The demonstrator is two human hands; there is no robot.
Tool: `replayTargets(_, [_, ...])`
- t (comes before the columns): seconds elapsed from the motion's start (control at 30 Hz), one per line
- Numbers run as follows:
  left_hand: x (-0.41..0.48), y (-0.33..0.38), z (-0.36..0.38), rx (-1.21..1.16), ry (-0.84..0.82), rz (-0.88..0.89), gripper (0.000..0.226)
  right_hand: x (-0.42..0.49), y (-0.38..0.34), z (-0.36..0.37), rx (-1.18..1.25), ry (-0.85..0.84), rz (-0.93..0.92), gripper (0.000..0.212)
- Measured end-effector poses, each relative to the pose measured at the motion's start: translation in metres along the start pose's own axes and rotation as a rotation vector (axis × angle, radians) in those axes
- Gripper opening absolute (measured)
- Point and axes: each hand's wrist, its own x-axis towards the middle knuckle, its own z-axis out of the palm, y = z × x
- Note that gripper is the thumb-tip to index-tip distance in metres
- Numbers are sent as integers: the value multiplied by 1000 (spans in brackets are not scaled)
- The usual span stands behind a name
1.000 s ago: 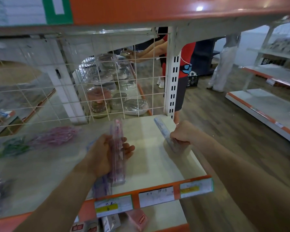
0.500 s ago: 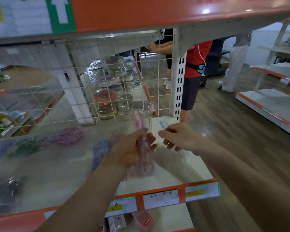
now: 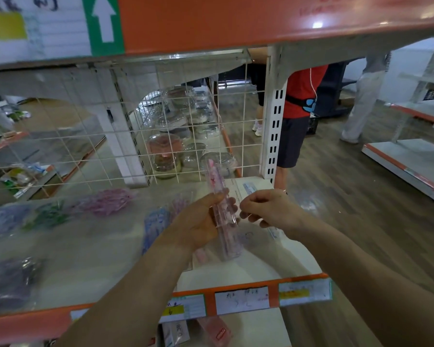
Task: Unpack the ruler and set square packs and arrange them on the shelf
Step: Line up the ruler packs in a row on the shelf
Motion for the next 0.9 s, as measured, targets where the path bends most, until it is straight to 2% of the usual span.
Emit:
replayTargets(0.1, [0, 2, 2, 26, 33, 4, 13, 5, -1, -3, -10, 2, 5, 9])
replayTargets(0.2, [1, 6, 0, 17, 108, -4, 12, 18, -1, -11, -59, 84, 23, 9])
replayTargets(0.3, [1, 10, -7, -12, 161, -26, 14, 36, 2, -9, -259, 75, 91, 8])
replayTargets(0.4, [1, 12, -11, -19, 171, -39, 15, 53, 7, 5, -470, 54, 107, 17])
replayTargets(0.53, [0, 14, -15, -15, 170, -46, 15, 59, 7, 13, -795, 51, 29, 20])
replayTargets(0.63, [-3, 17, -18, -21, 157, -51, 15, 52, 6, 11, -1009, 76, -164, 27])
replayTargets(0.7, [-3, 18, -20, -21, 163, -57, 14, 47, 11, 15, -1051, -21, -295, 27])
replayTargets(0.77, [-3, 18, -20, -21, 168, -63, 13, 47, 19, 21, -1100, -119, -332, 22])
replayTargets(0.9, [-2, 17, -19, -12, 163, -72, 12, 49, 27, 23, -1183, -39, -335, 24])
